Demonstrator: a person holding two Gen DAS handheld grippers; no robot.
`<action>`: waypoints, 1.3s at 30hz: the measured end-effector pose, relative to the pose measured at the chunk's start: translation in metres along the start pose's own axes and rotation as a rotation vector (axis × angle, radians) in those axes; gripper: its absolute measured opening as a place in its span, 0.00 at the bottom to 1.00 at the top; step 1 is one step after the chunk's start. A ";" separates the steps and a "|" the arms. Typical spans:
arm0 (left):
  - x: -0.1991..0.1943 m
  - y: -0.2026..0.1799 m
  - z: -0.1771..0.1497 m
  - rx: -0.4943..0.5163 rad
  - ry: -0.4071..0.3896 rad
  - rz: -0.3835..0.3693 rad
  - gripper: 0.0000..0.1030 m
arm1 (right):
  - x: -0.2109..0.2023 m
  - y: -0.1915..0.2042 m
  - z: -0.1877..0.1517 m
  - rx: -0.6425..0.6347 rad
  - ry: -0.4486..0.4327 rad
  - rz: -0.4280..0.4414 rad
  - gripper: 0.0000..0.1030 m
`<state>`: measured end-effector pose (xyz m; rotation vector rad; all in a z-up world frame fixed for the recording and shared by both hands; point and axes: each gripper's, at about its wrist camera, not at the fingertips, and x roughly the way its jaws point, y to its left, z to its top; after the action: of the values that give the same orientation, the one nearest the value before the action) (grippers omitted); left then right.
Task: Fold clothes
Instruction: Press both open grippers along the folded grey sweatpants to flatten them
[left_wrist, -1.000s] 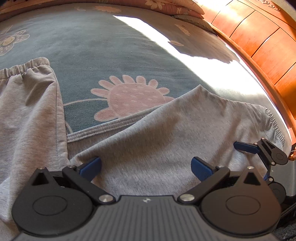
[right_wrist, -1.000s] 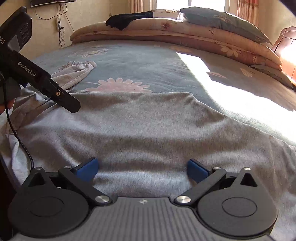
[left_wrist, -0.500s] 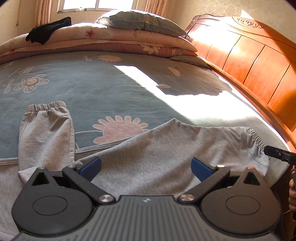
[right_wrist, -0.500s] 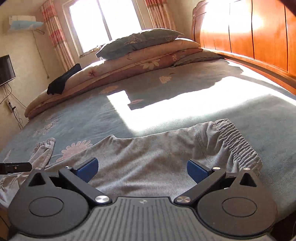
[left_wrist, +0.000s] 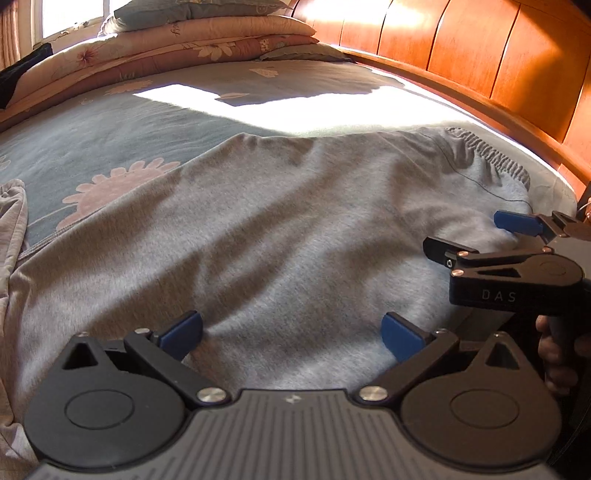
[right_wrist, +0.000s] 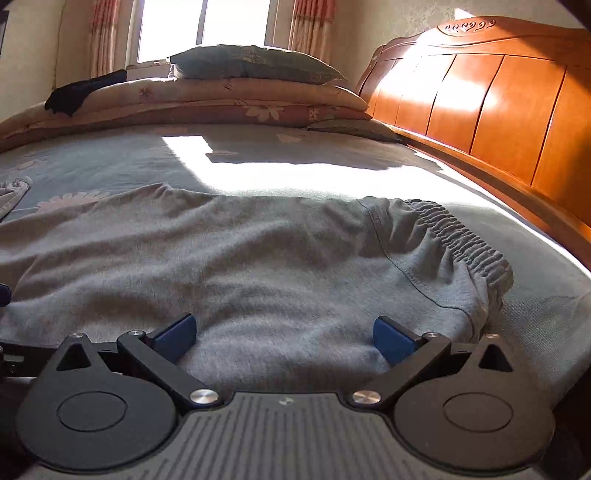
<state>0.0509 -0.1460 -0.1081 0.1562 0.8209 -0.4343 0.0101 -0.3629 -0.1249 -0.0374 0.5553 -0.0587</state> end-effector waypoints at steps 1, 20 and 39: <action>-0.004 -0.002 0.000 -0.008 -0.012 -0.003 0.99 | -0.001 -0.007 0.001 0.017 -0.009 0.016 1.00; 0.010 -0.052 0.013 0.046 -0.096 -0.150 0.99 | 0.014 -0.101 -0.001 0.300 -0.060 0.023 1.00; 0.016 -0.029 0.056 -0.053 -0.110 -0.280 0.99 | -0.008 -0.105 -0.005 0.360 -0.190 0.096 1.00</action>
<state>0.0855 -0.1940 -0.0812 -0.0331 0.7476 -0.6777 -0.0042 -0.4676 -0.1194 0.3308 0.3501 -0.0605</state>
